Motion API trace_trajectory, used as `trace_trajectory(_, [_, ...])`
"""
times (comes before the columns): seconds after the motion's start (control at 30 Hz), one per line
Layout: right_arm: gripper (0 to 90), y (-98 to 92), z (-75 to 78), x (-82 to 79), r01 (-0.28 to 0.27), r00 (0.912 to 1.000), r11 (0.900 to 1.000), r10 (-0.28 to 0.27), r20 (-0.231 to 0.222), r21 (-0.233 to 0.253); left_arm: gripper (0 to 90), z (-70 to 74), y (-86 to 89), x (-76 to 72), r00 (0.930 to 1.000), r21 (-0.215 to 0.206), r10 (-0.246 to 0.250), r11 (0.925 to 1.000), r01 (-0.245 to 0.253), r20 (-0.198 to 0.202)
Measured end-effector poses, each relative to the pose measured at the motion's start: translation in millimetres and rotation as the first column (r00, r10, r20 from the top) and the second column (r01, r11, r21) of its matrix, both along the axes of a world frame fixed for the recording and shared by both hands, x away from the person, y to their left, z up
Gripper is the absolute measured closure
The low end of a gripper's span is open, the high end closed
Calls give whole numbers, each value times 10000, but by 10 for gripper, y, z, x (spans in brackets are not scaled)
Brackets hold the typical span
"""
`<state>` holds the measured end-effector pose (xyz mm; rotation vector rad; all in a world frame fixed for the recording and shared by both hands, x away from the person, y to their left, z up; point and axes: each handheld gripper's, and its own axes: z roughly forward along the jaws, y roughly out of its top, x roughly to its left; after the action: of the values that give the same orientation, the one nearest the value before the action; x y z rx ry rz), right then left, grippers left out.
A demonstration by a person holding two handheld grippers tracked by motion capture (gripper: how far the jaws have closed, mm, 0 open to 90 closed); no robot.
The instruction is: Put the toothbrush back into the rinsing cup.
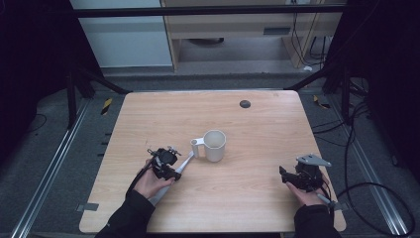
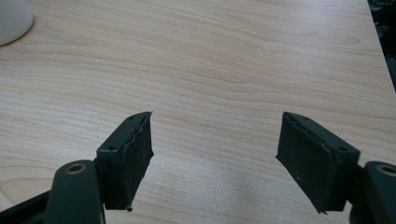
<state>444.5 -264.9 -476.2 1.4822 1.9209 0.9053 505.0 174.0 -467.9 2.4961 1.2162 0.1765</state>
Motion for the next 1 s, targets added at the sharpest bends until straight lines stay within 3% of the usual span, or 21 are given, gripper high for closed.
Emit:
trace_trajectory(0.33, [265, -1, 0, -1, 4, 10000, 10000, -4, -7, -20, 674, 88, 68, -27, 9996, -163, 117, 9998, -113, 239])
trace_trajectory(0.73, [268, -2, -2, -3, -4, 10000, 10000, 4, -10, -20, 675, 398, 296, -95, 9916, -1015, 686, 9932, -574, 1100])
trace_trajectory(1.0, [270, 0, -6, -2, -14, 10000, 10000, 14, -10, -29, 675, 615, 403, -167, 9817, -1706, 917, 9833, -629, 1668])
